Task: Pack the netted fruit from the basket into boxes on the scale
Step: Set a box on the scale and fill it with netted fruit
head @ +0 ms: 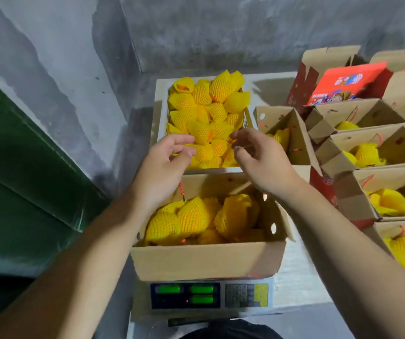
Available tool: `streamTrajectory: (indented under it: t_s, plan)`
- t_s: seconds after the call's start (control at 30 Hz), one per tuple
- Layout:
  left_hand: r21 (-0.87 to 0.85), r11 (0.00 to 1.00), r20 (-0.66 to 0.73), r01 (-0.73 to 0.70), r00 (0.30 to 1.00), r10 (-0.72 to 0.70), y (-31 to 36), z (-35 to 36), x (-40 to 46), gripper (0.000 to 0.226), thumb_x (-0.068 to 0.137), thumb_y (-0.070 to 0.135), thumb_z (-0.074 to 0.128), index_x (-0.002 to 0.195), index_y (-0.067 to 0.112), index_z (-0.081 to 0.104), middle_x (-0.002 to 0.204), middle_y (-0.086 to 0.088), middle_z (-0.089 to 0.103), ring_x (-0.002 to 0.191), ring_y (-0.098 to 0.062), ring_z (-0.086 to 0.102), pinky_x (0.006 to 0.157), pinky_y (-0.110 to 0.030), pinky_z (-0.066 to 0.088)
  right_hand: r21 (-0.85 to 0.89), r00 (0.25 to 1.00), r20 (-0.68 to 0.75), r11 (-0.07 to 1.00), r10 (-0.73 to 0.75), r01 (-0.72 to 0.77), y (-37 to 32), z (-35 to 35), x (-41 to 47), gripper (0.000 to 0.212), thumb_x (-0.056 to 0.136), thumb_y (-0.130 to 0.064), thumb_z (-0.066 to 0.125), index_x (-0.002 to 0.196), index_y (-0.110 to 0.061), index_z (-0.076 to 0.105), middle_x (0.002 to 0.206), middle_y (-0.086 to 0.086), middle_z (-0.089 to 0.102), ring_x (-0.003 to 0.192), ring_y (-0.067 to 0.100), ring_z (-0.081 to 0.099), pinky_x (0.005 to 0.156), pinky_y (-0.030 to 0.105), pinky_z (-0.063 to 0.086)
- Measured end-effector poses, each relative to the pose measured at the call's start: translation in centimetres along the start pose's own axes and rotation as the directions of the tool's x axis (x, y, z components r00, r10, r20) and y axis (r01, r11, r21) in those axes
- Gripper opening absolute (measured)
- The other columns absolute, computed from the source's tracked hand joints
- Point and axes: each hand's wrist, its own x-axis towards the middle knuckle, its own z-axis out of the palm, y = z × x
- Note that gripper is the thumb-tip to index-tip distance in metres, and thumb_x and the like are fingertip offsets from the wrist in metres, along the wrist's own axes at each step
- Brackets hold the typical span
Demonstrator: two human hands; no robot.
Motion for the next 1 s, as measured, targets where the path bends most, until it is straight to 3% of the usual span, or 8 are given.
streamTrajectory:
  t_s: [0.13,0.23,0.3,0.43,0.53,0.63,0.8,1.0]
  plan:
    - [0.260,0.965,0.101,0.040,0.992,-0.069,-2.5,1.9,6.3,0.028,0.106,0.019,0.055,0.130,0.029,0.064,0.119,0.011,0.071,0.110,-0.012,0.068,0.102,-0.041,0.054,-0.392,0.964,0.246,0.920,0.097,0.008,7.1,-0.3,8.5,0.038,0.096,-0.016,0.058,0.134,-0.013,0.062,0.123,0.012,0.070,0.109,0.035,0.065,0.089,0.040,0.053]
    - [0.507,0.861,0.195,-0.052,0.979,-0.056,-4.6,3.8,9.4,0.033,0.105,0.019,0.054,0.136,0.026,0.063,0.125,0.008,0.068,0.115,-0.017,0.066,0.098,-0.041,0.054,-0.701,0.884,0.424,0.689,0.195,0.184,12.2,1.1,13.2,0.050,0.097,-0.025,0.055,0.147,-0.019,0.052,0.146,0.016,0.055,0.132,0.040,0.050,0.107,0.047,0.045]
    - [0.604,0.788,0.249,-0.120,0.967,-0.044,-5.5,5.3,11.7,0.034,0.105,0.020,0.055,0.137,0.026,0.063,0.128,0.007,0.066,0.119,-0.018,0.063,0.095,-0.033,0.050,-0.787,0.831,0.510,0.511,0.223,0.346,15.0,2.3,15.0,0.059,0.098,-0.033,0.054,0.155,-0.024,0.043,0.160,0.008,0.041,0.148,0.036,0.034,0.123,0.051,0.020]
    - [0.750,0.640,0.291,-0.166,0.952,-0.094,-7.0,8.0,17.4,0.039,0.105,0.019,0.054,0.144,0.025,0.057,0.144,-0.007,0.053,0.132,-0.031,0.051,0.101,-0.038,0.045,-0.829,0.819,0.520,0.374,0.242,0.415,17.7,3.7,15.9,0.064,0.093,-0.052,0.052,0.155,-0.040,0.040,0.161,-0.009,0.041,0.152,0.030,0.024,0.120,0.055,-0.004]
    - [0.886,0.390,0.315,-0.251,0.942,-0.111,-8.2,9.5,21.3,0.051,0.102,0.015,0.054,0.152,0.024,0.047,0.161,-0.008,0.037,0.144,-0.034,0.037,0.113,-0.045,0.041,-0.827,0.783,0.559,0.248,0.272,0.505,17.4,4.1,15.7,0.083,0.089,-0.061,0.057,0.161,-0.043,0.020,0.165,-0.005,0.036,0.152,0.035,0.023,0.117,0.064,-0.007]
    - [0.932,0.198,0.342,-0.304,0.918,-0.203,-9.8,10.5,24.2,0.072,0.101,0.010,0.055,0.164,0.029,0.025,0.176,-0.005,0.006,0.158,-0.032,0.017,0.125,-0.045,0.026,-0.807,0.746,0.589,0.181,0.310,0.562,17.0,4.3,15.9,0.089,0.082,-0.062,0.070,0.159,-0.038,0.033,0.170,0.001,0.026,0.157,0.037,0.014,0.119,0.069,-0.012]
    - [0.973,0.149,0.215,-0.178,0.932,-0.291,-11.4,12.5,26.2,0.069,0.107,0.005,0.039,0.166,0.031,0.015,0.169,-0.006,0.021,0.141,-0.047,0.032,0.111,-0.047,0.045,-0.797,0.743,0.604,0.197,0.289,0.571,17.1,4.0,16.2,0.081,0.089,-0.056,0.065,0.159,-0.029,0.033,0.165,0.005,0.036,0.155,0.035,0.022,0.122,0.066,-0.013]
    - [0.996,0.032,0.090,-0.085,0.961,-0.263,-10.5,12.4,24.7,0.049,0.104,0.008,0.049,0.150,0.023,0.041,0.157,-0.017,0.028,0.126,-0.047,0.050,0.089,-0.044,0.052,-0.720,0.668,0.684,0.125,0.292,0.683,17.1,4.4,16.1,0.082,0.094,-0.050,0.066,0.159,-0.029,0.020,0.160,0.004,0.041,0.147,0.030,0.037,0.120,0.049,0.026]
